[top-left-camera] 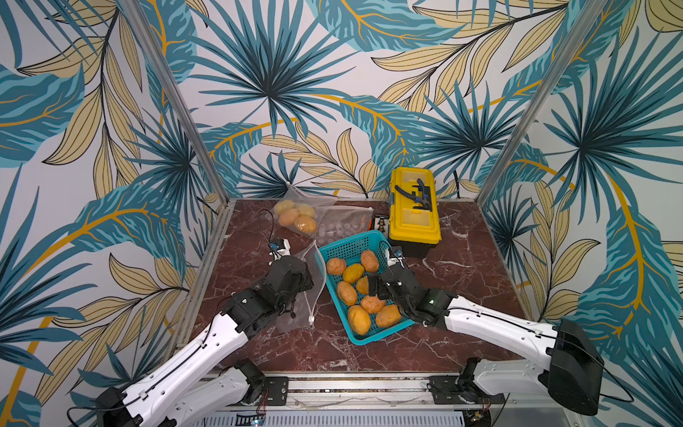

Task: Put the potatoes into a zipper bag and zip it
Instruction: Pick up the potato from the basket.

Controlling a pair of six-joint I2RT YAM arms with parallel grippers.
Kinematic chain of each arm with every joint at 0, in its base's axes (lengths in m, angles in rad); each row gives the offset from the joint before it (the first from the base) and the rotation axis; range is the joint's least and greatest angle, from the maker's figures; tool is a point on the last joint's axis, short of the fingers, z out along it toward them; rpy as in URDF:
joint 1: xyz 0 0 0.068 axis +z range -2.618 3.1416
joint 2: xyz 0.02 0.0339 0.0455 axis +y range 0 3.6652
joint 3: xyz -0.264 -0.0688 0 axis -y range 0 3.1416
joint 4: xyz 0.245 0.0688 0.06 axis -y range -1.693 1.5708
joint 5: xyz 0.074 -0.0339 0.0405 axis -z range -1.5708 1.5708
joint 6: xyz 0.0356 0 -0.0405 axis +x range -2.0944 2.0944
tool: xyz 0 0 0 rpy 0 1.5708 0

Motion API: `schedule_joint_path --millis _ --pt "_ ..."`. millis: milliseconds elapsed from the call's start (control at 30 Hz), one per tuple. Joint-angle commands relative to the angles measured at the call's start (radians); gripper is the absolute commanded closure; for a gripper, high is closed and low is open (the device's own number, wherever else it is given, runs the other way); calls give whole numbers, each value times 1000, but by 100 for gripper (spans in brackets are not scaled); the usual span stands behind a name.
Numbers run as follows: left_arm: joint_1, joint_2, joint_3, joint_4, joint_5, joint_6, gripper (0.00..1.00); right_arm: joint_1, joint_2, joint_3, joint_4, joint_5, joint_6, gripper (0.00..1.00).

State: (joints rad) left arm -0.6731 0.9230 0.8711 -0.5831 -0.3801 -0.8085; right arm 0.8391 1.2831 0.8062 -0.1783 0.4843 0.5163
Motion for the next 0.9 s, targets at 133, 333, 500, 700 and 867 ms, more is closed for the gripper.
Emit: schedule_joint_path --millis 133,333,500,700,867 --pt "3 11 37 2 -1 14 100 -29 93 4 -69 -104 -9 0" --pt "4 20 39 2 7 14 100 -96 193 30 -49 -192 -15 1" --pt "3 17 40 2 13 14 100 -122 278 62 -49 -268 -22 1" --pt "3 13 36 2 18 17 100 -139 375 101 -10 -318 -16 1" --pt "3 9 38 2 20 19 100 -141 410 122 -15 -344 -10 10"
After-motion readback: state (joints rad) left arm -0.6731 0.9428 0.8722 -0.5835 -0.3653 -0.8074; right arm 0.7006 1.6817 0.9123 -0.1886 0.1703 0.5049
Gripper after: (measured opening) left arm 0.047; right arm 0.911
